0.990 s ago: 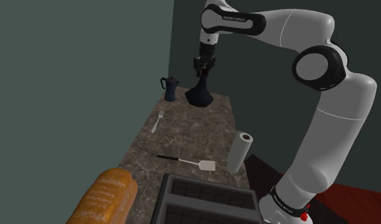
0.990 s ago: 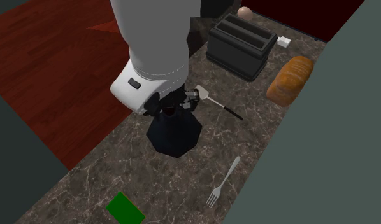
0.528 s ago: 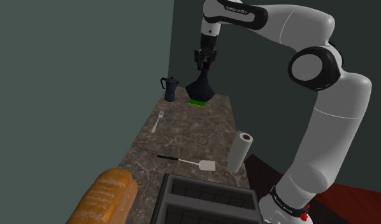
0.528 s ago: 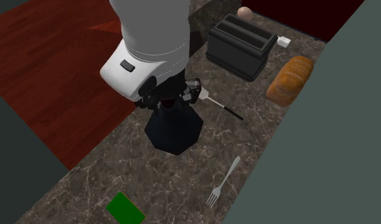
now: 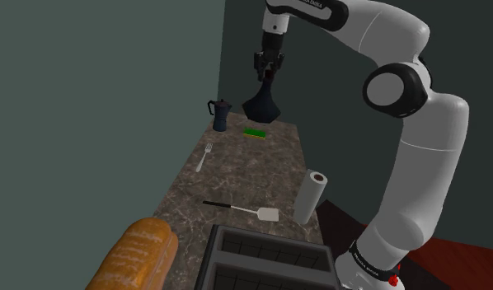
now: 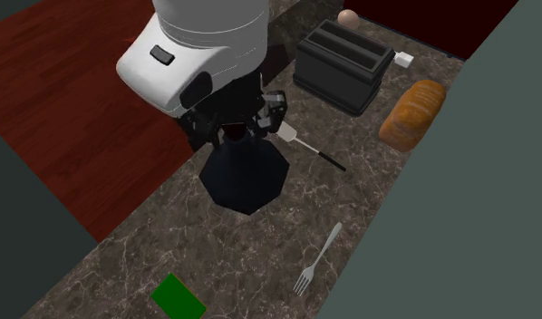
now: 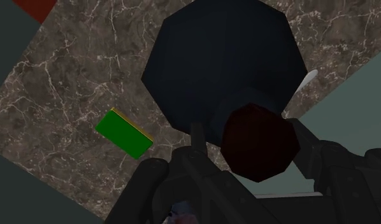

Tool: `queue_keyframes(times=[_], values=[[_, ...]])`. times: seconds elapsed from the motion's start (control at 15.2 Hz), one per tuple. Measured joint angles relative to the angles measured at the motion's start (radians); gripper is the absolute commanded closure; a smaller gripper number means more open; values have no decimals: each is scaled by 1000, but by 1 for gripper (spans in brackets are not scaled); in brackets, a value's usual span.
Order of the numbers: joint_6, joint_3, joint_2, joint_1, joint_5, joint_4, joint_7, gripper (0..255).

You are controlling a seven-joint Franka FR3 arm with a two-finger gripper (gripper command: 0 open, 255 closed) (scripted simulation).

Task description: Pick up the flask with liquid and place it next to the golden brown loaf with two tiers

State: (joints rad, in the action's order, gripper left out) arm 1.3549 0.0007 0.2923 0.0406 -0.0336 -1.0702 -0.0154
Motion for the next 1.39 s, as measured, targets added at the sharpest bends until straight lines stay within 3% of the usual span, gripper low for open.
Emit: queue_keyframes(times=[0.86,1.39], values=[[55,103,-179,-164,-8,-243,-265,255],[52,185,-194,-267,-12,-261,-450,255]])
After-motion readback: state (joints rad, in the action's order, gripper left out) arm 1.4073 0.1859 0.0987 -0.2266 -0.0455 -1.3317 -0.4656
